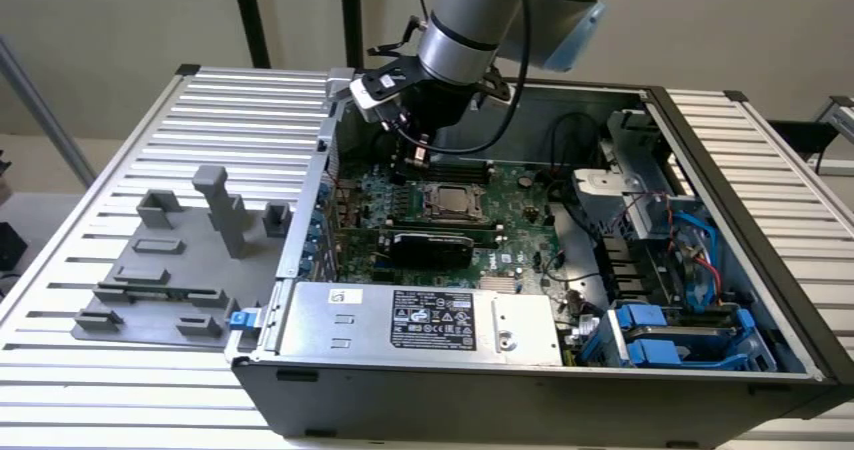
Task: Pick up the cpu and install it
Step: 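Close the cpu cover, then install the first cpu locking lever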
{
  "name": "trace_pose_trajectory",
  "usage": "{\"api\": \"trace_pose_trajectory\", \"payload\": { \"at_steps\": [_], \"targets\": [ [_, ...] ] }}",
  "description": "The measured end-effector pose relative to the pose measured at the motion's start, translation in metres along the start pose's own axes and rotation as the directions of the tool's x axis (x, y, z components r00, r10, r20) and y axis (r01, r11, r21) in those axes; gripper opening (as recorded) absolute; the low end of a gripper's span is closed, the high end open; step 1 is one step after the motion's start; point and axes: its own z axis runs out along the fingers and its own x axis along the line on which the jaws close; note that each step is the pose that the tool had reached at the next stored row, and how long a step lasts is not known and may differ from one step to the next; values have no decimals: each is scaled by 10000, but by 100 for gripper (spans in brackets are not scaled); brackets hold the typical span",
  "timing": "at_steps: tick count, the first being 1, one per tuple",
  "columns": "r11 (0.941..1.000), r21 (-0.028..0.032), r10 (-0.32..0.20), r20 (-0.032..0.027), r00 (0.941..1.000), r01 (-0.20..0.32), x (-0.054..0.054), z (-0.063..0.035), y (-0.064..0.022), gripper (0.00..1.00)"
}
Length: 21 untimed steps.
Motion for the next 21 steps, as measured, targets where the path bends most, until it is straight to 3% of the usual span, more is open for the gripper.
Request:
{"api": "trace_pose_trajectory", "payload": {
  "at_steps": [13,15,21],
  "targets": [
    [10000,-9,22,-9,10000,-22,-2,8,-25,11],
    [9999,-2,165,-82,9998,-165,-4,5,-26,11],
    [9974,13,723,-432,9964,-723,-4,-11,-38,11]
  ]
}}
